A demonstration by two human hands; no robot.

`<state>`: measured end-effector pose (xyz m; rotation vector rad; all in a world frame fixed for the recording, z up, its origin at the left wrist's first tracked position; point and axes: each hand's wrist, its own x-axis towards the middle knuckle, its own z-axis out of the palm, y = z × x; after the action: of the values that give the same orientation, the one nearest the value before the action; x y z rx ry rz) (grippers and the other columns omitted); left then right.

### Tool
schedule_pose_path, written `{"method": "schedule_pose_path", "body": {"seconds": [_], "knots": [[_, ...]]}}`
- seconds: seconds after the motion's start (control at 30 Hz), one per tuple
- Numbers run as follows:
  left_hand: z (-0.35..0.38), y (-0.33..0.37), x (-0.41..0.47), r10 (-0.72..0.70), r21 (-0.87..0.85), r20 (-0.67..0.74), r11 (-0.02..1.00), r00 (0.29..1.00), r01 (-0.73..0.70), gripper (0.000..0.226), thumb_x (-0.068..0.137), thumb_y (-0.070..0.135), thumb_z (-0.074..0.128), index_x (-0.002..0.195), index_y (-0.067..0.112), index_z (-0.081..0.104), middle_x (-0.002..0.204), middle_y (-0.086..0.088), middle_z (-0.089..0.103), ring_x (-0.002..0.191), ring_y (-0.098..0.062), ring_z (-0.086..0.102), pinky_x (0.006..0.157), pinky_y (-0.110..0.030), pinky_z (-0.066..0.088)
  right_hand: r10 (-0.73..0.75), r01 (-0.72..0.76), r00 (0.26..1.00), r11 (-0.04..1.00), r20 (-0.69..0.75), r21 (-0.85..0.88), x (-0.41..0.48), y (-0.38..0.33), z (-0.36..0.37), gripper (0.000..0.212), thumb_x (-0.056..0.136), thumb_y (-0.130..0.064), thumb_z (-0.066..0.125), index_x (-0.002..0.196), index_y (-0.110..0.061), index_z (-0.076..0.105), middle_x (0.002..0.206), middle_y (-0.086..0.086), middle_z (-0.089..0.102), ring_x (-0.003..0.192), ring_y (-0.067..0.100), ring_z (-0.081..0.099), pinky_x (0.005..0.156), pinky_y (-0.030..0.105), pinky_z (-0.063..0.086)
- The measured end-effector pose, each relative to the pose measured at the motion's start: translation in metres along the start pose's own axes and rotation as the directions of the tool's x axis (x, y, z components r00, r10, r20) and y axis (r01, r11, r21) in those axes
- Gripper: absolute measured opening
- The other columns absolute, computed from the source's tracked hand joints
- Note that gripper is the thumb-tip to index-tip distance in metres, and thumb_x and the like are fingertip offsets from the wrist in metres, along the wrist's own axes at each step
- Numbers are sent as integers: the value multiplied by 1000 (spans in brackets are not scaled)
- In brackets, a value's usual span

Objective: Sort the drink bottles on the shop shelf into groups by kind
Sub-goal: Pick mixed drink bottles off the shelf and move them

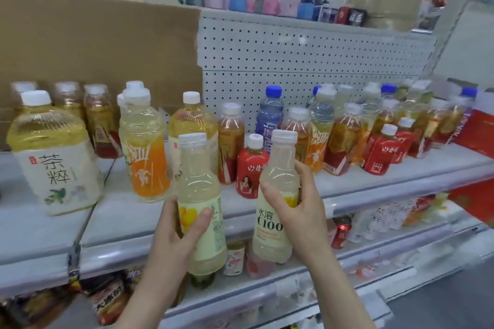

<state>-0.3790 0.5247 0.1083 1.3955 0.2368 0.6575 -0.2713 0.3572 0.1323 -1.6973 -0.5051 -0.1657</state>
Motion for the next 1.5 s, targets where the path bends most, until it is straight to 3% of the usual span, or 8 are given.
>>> {"method": "schedule_pose_path", "body": {"seconds": [0.47,0.6,0.7,0.8,1.03,1.2,1.37,1.5], "knots": [[116,-17,28,75,69,66,994,995,-80,54,70,48,83,117,36,57,108,16,71,99,-4,68,83,-31,51,-95,39,974,964,-206,-263,60,36,-118,68,78,-61,70,137,-39,44,118,-31,53,117,8,53,96,37,47],[166,-27,31,84,57,35,995,996,-86,59,65,51,78,117,33,58,109,13,71,99,-5,68,80,-29,51,-120,21,963,925,-240,-379,102,54,-181,72,82,-57,71,145,-34,43,137,-9,54,116,10,53,99,35,44],[195,-32,31,90,56,11,994,996,-90,48,72,42,79,114,34,58,106,12,72,95,-5,69,79,-29,50,-81,-20,976,892,-202,-451,136,71,-205,73,86,-47,73,149,-29,40,136,-1,46,107,5,42,93,25,32],[213,-37,26,93,56,-22,994,995,-92,43,70,50,82,106,43,60,106,12,72,95,-6,69,79,-29,51,-113,39,985,886,-134,-462,161,84,-206,72,86,-47,72,149,-26,44,140,-1,51,125,15,49,98,29,38],[220,-41,19,118,77,-133,991,984,-108,63,60,56,74,116,34,58,109,8,72,98,-8,69,81,-34,52,-122,144,989,908,80,-393,173,86,-168,75,89,-44,72,153,-23,39,141,-1,51,124,11,49,100,24,35],[217,-41,16,132,113,-180,987,975,-113,72,59,58,73,123,29,56,111,10,71,100,-8,68,81,-33,52,-98,132,988,930,116,-344,182,84,-145,78,90,-46,69,155,-22,34,152,2,43,139,20,41,116,41,35],[217,-43,14,117,118,-177,988,977,-97,68,62,55,75,122,31,57,112,9,71,102,-9,68,84,-36,52,-107,152,983,928,147,-340,187,88,-141,74,90,-49,66,153,-24,35,141,2,41,127,18,46,111,43,42],[213,-43,16,107,144,-148,986,983,-85,67,62,57,75,122,34,56,113,9,71,103,-8,68,86,-37,52,-318,236,937,882,-146,-408,205,73,-173,70,97,-48,59,153,-15,34,146,6,42,135,18,37,108,25,27]]}}
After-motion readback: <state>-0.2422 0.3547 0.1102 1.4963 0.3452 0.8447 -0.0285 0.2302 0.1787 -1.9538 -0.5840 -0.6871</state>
